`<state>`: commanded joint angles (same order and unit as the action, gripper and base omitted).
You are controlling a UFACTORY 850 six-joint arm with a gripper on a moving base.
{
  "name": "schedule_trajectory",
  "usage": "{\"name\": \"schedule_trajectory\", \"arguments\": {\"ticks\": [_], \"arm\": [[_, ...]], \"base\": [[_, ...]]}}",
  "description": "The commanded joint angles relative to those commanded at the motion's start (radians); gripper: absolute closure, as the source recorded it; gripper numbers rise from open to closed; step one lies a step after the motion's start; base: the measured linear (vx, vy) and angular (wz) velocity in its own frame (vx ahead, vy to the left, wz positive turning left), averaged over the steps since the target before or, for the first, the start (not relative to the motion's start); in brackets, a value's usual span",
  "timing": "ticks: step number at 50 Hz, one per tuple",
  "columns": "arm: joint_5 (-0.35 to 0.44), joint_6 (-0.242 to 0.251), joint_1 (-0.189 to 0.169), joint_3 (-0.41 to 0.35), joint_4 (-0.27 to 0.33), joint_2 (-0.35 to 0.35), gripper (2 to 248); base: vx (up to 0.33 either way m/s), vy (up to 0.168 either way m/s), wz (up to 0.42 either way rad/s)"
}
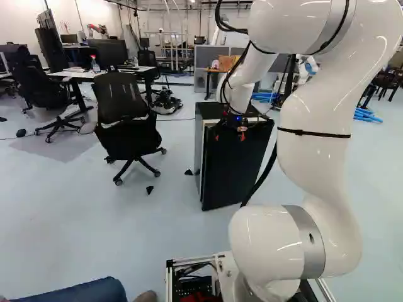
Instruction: Grab a drink from the fridge
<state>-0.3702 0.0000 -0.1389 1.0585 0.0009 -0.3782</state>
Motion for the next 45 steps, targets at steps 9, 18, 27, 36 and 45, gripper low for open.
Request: {"name": "schedule_trajectory", "arguments": {"ticks": [9,18,27,36,45], "arm": [[0.006,0.0,0.006,0.018,0.0,-0.014,3],[0.015,0.0,0.011,0.036,0.0,-0.027,3],[0.024,0.0,0.012,0.044,0.0,-0.033,3],[0.034,0.0,0.012,0.044,0.0,-0.033,3],[0.045,0.0,0.012,0.044,0.0,-0.033,3]], "base": [[0.0,0.0,0.0],[0.0,0.0,0.0],[0.0,0.0,0.0],[0.0,0.0,0.0],[0.0,0.0,0.0]]}}
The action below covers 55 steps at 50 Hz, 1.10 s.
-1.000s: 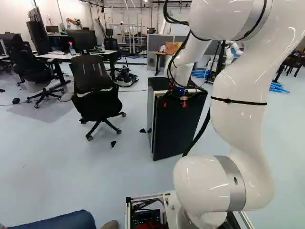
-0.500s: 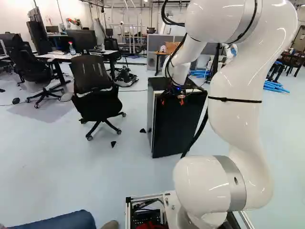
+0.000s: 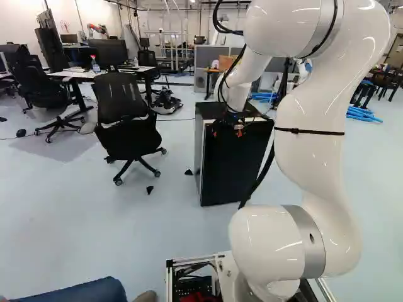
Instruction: Grab a drink from the fridge
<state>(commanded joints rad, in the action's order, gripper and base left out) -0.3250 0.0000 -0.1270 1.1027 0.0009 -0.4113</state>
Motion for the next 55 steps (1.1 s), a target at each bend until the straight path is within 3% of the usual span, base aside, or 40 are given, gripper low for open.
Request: {"name": "schedule_trajectory", "arguments": {"ticks": [42,55], "arm": [[0.045,0.0,0.0,0.0,0.0,0.0,3],[0.045,0.0,-0.003,-0.036,0.0,0.027,3]], "base": [[0.0,0.0,0.0],[0.0,0.0,0.0]]}}
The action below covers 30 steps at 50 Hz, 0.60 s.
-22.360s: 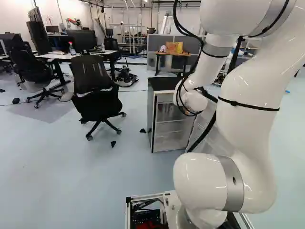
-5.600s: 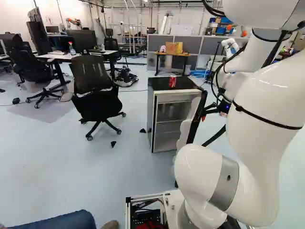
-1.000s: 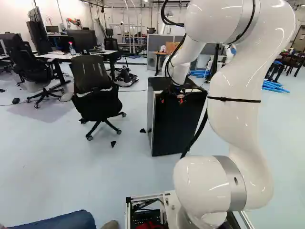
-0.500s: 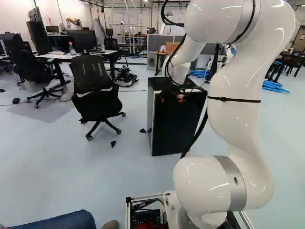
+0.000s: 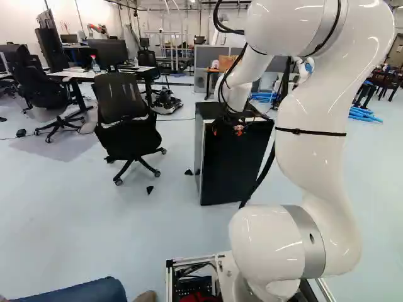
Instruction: Grab a drink from the fridge
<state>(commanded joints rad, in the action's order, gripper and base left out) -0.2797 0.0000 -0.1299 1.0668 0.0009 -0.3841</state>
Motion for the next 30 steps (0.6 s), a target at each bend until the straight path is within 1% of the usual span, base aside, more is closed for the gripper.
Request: {"name": "schedule_trajectory", "arguments": {"ticks": [7,18,23,30], "arm": [[0.01,0.0,-0.003,-0.034,0.0,0.026,3],[0.054,0.0,-0.008,-0.09,0.0,0.07,3],[0.084,0.0,-0.01,-0.116,0.0,0.091,3],[0.147,0.0,-0.014,-0.152,0.0,0.12,3]], "base": [[0.0,0.0,0.0],[0.0,0.0,0.0],[0.0,0.0,0.0],[0.0,0.0,0.0]]}}
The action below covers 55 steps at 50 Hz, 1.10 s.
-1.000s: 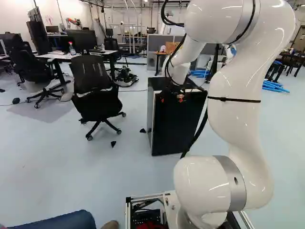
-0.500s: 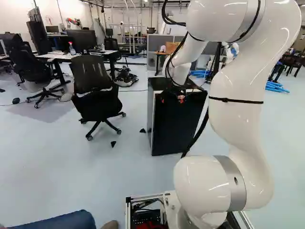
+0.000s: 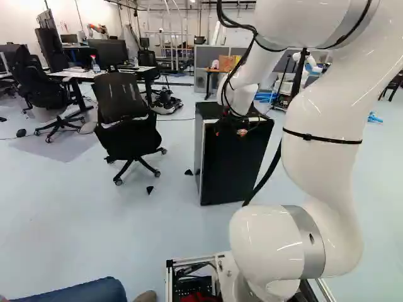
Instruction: Grab a drink from the fridge
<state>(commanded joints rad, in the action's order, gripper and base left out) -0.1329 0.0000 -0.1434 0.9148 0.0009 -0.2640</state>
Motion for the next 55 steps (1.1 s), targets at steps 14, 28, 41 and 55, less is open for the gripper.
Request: {"name": "schedule_trajectory", "arguments": {"ticks": [14,28,41,55], "arm": [[0.144,0.0,-0.006,-0.063,0.0,0.053,3],[0.291,0.0,-0.006,-0.063,0.0,0.053,3],[0.428,0.0,-0.006,-0.063,0.0,0.052,3],[0.575,0.0,-0.006,-0.06,0.0,0.027,3]], "base": [[0.0,0.0,0.0],[0.0,0.0,0.0],[0.0,0.0,0.0],[0.0,0.0,0.0]]}}
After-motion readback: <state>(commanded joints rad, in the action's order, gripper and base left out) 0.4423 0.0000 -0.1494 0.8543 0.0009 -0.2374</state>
